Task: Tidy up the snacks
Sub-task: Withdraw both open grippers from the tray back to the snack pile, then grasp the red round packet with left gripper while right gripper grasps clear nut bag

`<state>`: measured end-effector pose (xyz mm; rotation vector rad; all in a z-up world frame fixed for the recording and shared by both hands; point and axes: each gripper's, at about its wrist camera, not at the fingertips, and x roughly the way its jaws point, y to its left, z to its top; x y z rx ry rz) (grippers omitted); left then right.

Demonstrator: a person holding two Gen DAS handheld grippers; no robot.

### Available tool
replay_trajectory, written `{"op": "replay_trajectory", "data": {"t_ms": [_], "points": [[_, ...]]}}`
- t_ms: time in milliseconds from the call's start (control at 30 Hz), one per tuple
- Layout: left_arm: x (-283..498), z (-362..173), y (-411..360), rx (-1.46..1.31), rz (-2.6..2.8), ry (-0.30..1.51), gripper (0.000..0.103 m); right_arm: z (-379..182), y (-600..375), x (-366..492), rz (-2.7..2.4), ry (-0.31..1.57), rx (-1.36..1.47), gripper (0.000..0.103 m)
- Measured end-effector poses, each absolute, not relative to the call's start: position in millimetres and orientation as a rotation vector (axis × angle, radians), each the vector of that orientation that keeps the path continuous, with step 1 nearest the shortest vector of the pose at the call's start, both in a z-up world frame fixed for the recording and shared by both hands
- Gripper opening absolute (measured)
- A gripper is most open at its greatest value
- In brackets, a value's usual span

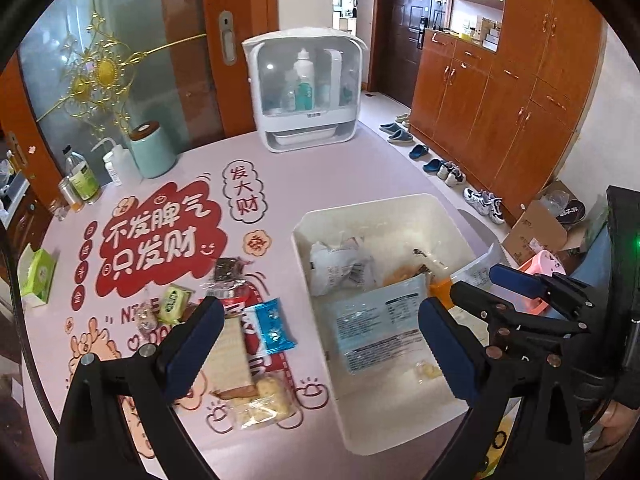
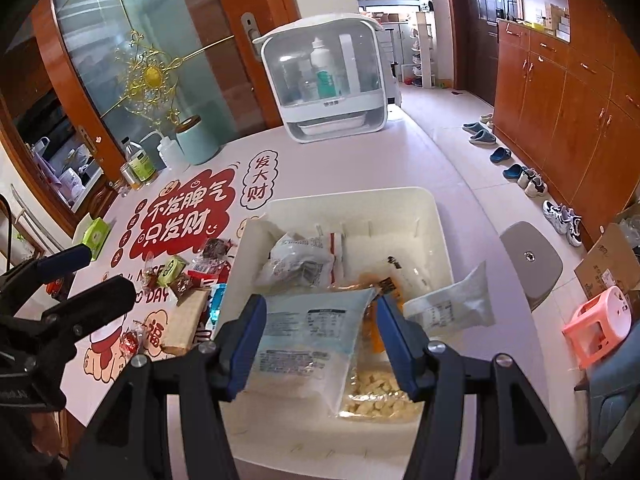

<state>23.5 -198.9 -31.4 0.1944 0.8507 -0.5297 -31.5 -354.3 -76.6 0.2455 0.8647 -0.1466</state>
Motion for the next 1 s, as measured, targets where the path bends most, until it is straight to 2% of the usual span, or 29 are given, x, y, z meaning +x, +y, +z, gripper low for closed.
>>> {"op": "replay_trajectory", "data": {"t_ms": [300,633,1000], "points": [[28.5,-46.1,-141.3,0.214,-0.424,0.856,0.097,-80.1,-314.8,-18.6,-0.106,0.885,0.226,0.058],[59.5,-129.9,-42.3,0.168,-0.166,0.997,0.097,-102.0,-263.7,19.3,-0.059,0.948,0.214,0.058],[89.5,-209.9,1.1,0.145,-0.097,1.15,0.096,-134.1,-199.5,55.3,0.012,1.034,0.171,0.058]]}}
